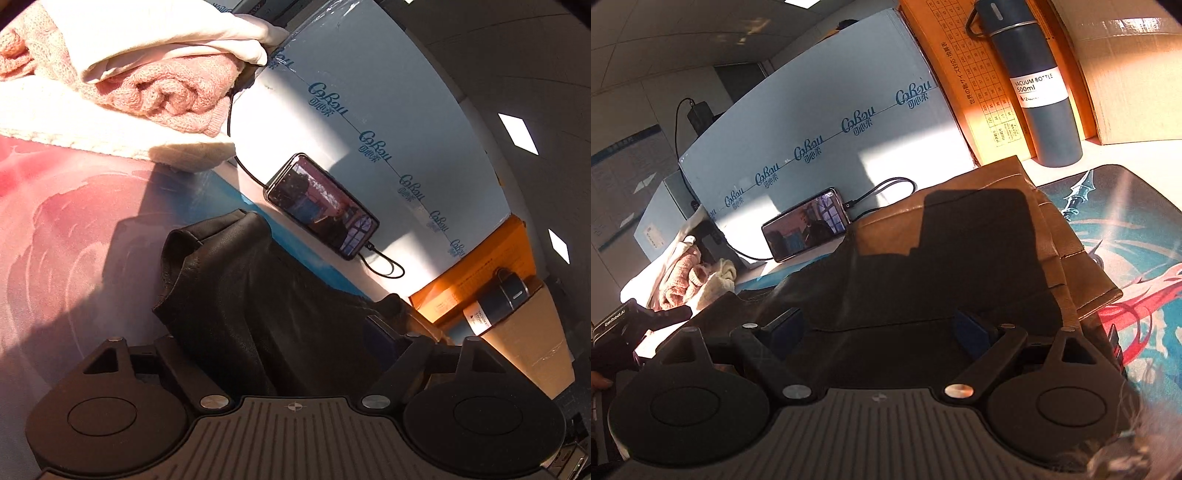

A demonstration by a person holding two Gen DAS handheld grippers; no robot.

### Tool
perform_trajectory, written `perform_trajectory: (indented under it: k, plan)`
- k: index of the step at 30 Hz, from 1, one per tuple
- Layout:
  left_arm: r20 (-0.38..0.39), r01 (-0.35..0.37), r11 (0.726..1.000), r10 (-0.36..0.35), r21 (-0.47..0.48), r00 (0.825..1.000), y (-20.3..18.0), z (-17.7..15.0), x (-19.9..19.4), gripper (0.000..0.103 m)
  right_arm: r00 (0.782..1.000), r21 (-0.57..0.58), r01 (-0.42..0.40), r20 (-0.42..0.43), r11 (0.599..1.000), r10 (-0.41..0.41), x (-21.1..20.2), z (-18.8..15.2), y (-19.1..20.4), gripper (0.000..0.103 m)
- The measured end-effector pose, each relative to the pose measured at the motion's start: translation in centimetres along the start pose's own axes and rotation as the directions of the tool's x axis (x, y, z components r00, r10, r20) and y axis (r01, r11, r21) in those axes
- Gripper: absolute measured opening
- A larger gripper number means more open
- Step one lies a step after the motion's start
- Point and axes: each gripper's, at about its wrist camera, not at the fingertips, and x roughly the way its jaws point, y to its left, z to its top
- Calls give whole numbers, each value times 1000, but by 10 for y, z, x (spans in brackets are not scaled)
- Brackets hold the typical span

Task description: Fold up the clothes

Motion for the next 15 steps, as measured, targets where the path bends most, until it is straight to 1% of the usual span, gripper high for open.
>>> perform_trajectory:
  k: [1, 2, 4, 6, 8, 9, 11, 12, 14, 15]
  plan:
    - [-17, 8, 1000, -8, 11, 1000, 0, -2, 1, 25, 1000, 2, -1, 0, 1000, 1, 0, 0, 0, 88]
    - [-29, 49, 999, -49, 18, 998, 1, -5, -1, 14, 1000, 3, -2, 0, 1000, 2, 0, 0, -1, 88]
    - [-52, 126, 991, -124, 41, 991, 2, -11, -5, 13, 1000, 8, -2, 5, 1000, 2, -1, 0, -1, 88]
    - [-44, 149, 979, -145, 137, 989, -7, -17, -20, 11, 1000, 12, -2, 14, 1000, 2, -4, 0, -2, 89]
    - [-33, 147, 972, -143, 185, 989, -10, -20, -34, 9, 1000, 21, -23, 16, 1000, 23, -5, 0, -3, 89]
    - [-19, 123, 971, -122, 207, 992, -10, -20, -41, 9, 999, 23, -38, 17, 999, 38, -6, -1, -3, 89]
    - [35, 18, 969, -27, 247, 999, -6, -16, -52, 7, 997, 26, -71, 17, 997, 70, -7, -1, -3, 89]
    - [65, -36, 964, 19, 263, 998, -5, -14, -57, 7, 996, 28, -91, 15, 995, 90, -8, -2, -2, 89]
    - [132, -137, 952, 104, 275, 986, -1, -5, -65, 6, 991, 39, -136, 7, 990, 136, -8, -2, -1, 89]
    - [160, -147, 954, 107, 262, 981, 0, 0, -69, 6, 986, 49, -165, -1, 985, 165, -8, -3, -1, 89]
